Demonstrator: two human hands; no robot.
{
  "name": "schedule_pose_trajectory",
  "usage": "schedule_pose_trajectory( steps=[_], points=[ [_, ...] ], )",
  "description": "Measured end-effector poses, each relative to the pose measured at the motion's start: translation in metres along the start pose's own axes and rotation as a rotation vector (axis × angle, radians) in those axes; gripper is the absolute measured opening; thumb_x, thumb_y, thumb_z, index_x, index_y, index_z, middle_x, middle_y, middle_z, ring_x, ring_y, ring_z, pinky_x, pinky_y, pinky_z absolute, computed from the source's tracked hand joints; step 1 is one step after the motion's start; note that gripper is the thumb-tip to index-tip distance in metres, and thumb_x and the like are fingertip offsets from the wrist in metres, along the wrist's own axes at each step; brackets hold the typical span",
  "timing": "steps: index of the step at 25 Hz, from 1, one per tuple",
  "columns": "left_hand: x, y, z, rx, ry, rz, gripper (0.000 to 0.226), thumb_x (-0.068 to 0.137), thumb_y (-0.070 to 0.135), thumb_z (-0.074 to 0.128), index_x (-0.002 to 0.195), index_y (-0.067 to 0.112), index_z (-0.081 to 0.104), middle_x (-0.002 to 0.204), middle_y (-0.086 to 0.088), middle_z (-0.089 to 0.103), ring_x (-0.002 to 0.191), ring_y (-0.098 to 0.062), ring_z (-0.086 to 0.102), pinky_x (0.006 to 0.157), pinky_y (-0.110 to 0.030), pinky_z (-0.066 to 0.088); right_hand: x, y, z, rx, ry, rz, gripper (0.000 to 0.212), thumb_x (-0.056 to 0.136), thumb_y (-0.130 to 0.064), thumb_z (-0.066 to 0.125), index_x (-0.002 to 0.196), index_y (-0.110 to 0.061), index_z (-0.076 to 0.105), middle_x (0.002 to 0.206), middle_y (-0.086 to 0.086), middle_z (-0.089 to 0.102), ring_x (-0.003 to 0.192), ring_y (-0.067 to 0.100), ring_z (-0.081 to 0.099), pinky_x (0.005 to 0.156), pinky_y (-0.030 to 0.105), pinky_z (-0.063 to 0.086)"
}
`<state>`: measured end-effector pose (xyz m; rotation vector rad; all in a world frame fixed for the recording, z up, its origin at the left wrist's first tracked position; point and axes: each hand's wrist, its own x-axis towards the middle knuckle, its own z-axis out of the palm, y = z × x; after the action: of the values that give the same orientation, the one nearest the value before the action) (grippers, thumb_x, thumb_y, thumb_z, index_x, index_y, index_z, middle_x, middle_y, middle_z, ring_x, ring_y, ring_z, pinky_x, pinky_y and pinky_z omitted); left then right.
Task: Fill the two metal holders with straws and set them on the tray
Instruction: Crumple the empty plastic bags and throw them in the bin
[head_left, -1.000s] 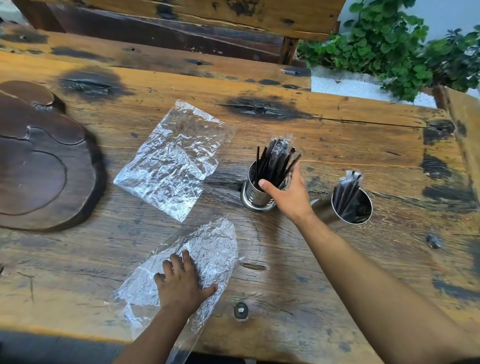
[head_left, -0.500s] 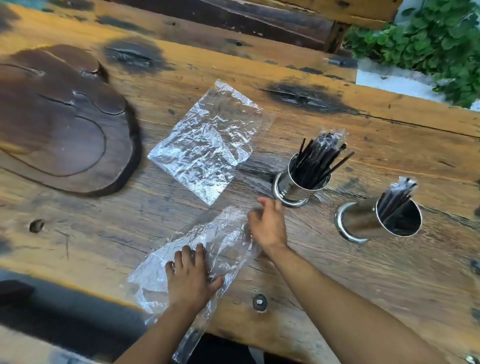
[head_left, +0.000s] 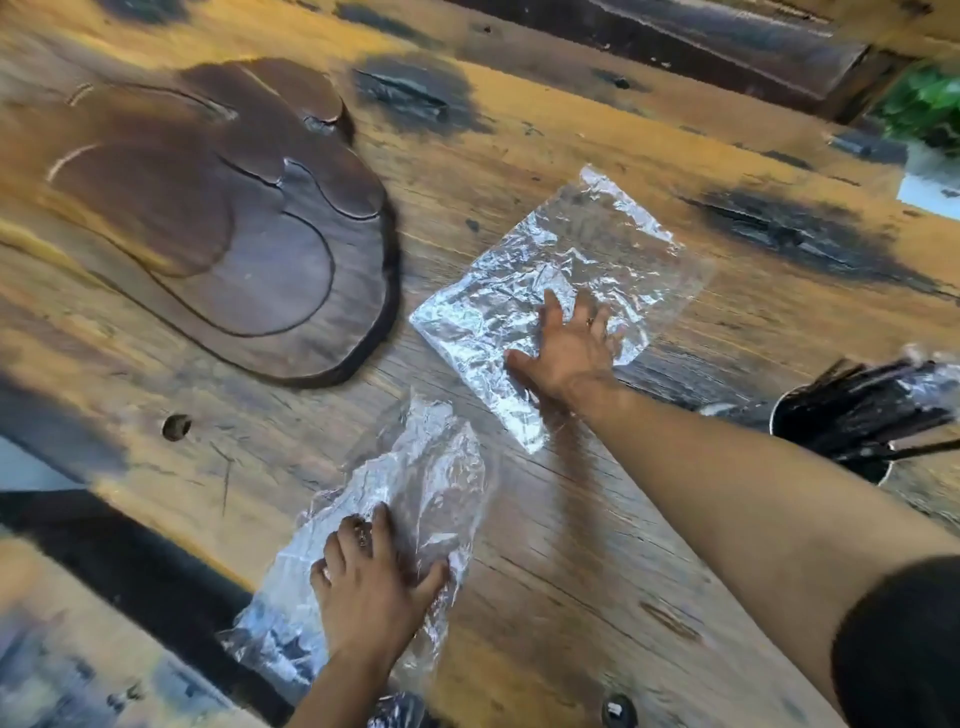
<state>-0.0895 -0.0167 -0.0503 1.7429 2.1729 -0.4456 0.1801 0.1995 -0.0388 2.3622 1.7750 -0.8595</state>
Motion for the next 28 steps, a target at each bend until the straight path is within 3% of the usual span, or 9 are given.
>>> schedule_pose_trajectory(
  steps=[4, 9, 11, 14, 19, 24, 28],
  points=[
    [0.025, 0.013, -0.008, -0.035, 0.023, -0.021, 0.119, 0.069, 0.1, 0.019, 0.157, 0.021, 0.027, 0.141, -0.018, 0.041, 0.128, -0.038, 0.036, 0.099, -0.054, 0.038, 0.025, 0.001, 0.008, -0.097, -0.051, 0.056, 0.126, 0.072, -0.087, 0.055, 0.161, -0.028, -0.01, 0.167, 0.016, -0.02, 0.149, 0.054, -0.015, 0.116, 0.074, 0.005],
    [0.045, 0.019, -0.017, -0.124, 0.01, 0.006, 0.116, 0.075, 0.095, 0.011, 0.159, 0.016, 0.019, 0.139, -0.018, 0.038, 0.127, -0.038, 0.035, 0.102, -0.051, 0.039, 0.037, 0.002, 0.008, -0.055, -0.033, 0.079, 0.127, 0.067, -0.082, 0.067, 0.161, -0.028, 0.0, 0.169, 0.011, -0.004, 0.151, 0.051, -0.004, 0.115, 0.073, 0.008],
    [0.049, 0.02, -0.021, -0.123, -0.029, 0.035, 0.114, 0.075, 0.093, 0.015, 0.159, 0.016, 0.015, 0.139, -0.017, 0.034, 0.128, -0.037, 0.032, 0.104, -0.049, 0.039, 0.035, 0.004, 0.005, -0.05, 0.001, 0.077, 0.118, 0.07, -0.075, 0.071, 0.159, -0.029, 0.01, 0.166, 0.009, 0.01, 0.149, 0.049, 0.009, 0.114, 0.07, 0.017],
    [0.045, 0.022, -0.025, -0.077, -0.029, 0.092, 0.105, 0.078, 0.083, 0.033, 0.158, 0.017, 0.021, 0.137, -0.015, 0.036, 0.125, -0.036, 0.034, 0.099, -0.048, 0.043, 0.023, 0.009, 0.004, -0.053, 0.06, 0.048, 0.088, 0.081, -0.059, 0.071, 0.152, -0.031, 0.029, 0.152, 0.008, 0.031, 0.136, 0.04, 0.03, 0.109, 0.061, 0.033],
    [0.034, 0.022, -0.027, -0.152, -0.028, 0.12, 0.078, 0.088, 0.06, 0.059, 0.149, 0.017, 0.037, 0.127, -0.013, 0.044, 0.118, -0.035, 0.039, 0.09, -0.049, 0.049, -0.018, 0.013, 0.007, -0.025, 0.027, 0.051, 0.051, 0.09, -0.027, 0.068, 0.136, -0.027, 0.048, 0.135, 0.007, 0.04, 0.123, 0.033, 0.038, 0.1, 0.054, 0.045],
    [0.018, 0.026, -0.029, -0.286, -0.069, 0.137, 0.048, 0.091, 0.025, 0.062, 0.136, 0.012, 0.052, 0.123, -0.017, 0.051, 0.113, -0.042, 0.046, 0.087, -0.049, 0.047, -0.073, 0.021, 0.027, 0.039, -0.044, 0.067, 0.048, 0.09, 0.0, 0.055, 0.132, -0.023, 0.052, 0.13, 0.009, 0.042, 0.123, 0.037, 0.04, 0.098, 0.052, 0.05],
    [0.001, 0.025, -0.03, -0.369, -0.154, 0.161, 0.048, 0.086, 0.012, 0.062, 0.133, 0.01, 0.056, 0.121, -0.021, 0.053, 0.105, -0.045, 0.057, 0.084, -0.047, 0.05, -0.14, 0.039, 0.05, 0.189, -0.138, 0.113, 0.045, 0.09, 0.004, 0.051, 0.124, -0.024, 0.058, 0.131, 0.009, 0.047, 0.123, 0.035, 0.048, 0.1, 0.042, 0.051]
  ],
)
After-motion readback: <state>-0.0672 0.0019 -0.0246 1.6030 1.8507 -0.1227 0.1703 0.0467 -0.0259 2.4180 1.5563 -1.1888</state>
